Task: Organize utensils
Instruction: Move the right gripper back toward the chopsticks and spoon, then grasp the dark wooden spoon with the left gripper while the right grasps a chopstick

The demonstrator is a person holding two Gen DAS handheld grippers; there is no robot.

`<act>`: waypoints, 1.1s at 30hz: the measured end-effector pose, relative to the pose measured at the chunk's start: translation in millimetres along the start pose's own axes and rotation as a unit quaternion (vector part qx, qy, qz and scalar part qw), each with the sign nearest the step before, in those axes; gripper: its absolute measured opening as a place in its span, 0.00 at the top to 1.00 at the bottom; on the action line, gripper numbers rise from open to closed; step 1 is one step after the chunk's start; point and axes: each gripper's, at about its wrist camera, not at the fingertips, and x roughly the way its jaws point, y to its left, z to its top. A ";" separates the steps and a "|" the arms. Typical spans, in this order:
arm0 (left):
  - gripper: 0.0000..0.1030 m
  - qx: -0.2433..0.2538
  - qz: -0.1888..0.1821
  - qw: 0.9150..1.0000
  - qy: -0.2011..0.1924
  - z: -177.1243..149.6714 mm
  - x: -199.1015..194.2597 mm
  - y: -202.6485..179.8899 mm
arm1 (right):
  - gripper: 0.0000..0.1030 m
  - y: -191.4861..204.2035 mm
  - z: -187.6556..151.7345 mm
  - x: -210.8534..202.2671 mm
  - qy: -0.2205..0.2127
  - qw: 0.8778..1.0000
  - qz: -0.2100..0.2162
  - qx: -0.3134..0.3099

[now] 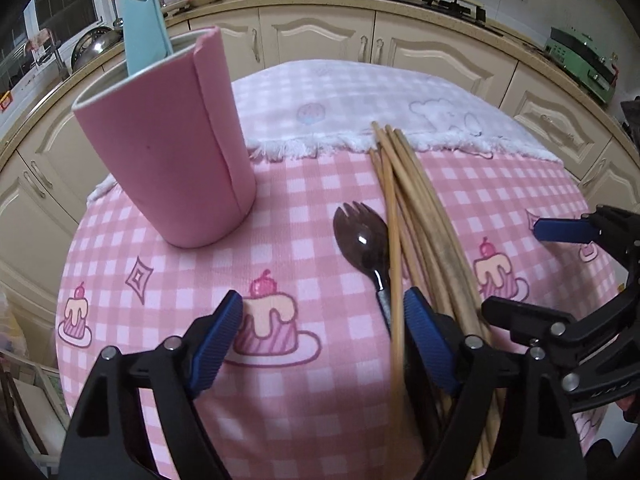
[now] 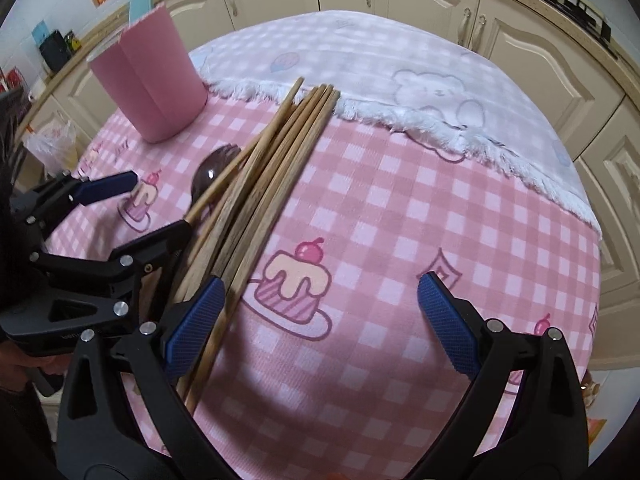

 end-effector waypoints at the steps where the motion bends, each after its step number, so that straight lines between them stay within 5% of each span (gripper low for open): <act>1: 0.22 -0.004 -0.004 1.000 0.001 -0.2 0.5 1.8 | 0.07 1.7 -1.0 1.6 0.000 1.000 -0.006 -0.005; 12: 0.22 -0.055 -0.008 0.998 -0.011 5.3 -8.0 21.2 | 0.08 0.3 4.5 4.4 -0.002 1.000 -0.014 0.001; 33: 0.22 -0.008 0.008 1.000 0.016 26.6 17.6 -3.2 | 0.08 -6.2 5.3 7.9 0.017 0.999 -0.038 -0.021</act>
